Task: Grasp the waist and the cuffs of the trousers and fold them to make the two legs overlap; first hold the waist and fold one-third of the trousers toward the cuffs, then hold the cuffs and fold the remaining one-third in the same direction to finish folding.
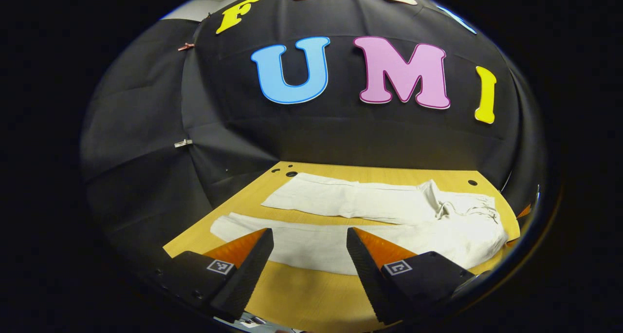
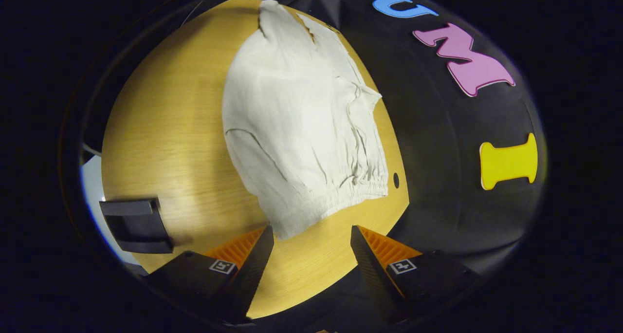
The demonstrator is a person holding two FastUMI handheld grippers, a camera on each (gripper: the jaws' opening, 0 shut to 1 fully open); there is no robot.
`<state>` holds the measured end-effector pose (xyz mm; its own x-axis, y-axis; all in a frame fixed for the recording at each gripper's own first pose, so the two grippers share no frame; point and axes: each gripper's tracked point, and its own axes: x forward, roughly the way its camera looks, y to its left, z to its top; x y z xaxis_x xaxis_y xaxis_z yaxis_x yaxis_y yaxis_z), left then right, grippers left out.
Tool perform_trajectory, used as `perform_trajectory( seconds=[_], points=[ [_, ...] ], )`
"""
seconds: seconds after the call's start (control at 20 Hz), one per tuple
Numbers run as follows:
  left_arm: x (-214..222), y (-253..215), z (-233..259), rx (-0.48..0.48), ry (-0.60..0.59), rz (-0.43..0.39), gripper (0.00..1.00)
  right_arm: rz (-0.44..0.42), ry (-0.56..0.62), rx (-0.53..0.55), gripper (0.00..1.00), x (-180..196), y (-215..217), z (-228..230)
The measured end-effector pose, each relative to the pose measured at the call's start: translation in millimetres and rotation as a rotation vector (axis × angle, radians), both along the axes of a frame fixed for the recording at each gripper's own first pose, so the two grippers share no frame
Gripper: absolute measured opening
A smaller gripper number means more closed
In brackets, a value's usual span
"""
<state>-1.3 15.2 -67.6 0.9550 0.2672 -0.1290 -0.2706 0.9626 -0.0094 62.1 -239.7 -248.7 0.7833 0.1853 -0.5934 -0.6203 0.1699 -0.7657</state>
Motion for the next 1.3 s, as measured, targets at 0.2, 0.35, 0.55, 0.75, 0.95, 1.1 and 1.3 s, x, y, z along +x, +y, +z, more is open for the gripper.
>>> perform_trajectory(
  seconds=[0.2, 0.35, 0.55, 0.75, 0.95, 1.1, 1.3],
  points=[
    [-5, 5, -3, -0.007, 0.014, 0.027, 0.96, 0.035, -0.015, -0.029, 0.96, 9, 8, -6],
    [-4, 9, -13, -0.016, 0.038, 0.040, 0.96, 0.047, -0.042, -0.057, 0.92, 22, 16, -8],
    [-1, 17, -21, 0.002, 0.066, 0.046, 0.95, 0.053, -0.104, -0.143, 0.78, 41, 23, -11],
    [0, 29, -22, 0.010, 0.073, 0.062, 0.98, 0.033, -0.063, -0.167, 0.48, 48, 26, -19],
    [1, 40, -33, 0.025, 0.104, 0.062, 0.98, 0.024, -0.020, -0.197, 0.31, 47, 24, -23],
    [2, 54, -65, 0.055, 0.186, 0.011, 0.98, -0.013, 0.069, -0.206, 0.25, 51, 25, -27],
    [11, 111, -96, 0.319, 0.314, -0.047, 0.98, -0.020, 0.206, -0.181, 0.14, 47, 28, -26]
  ],
)
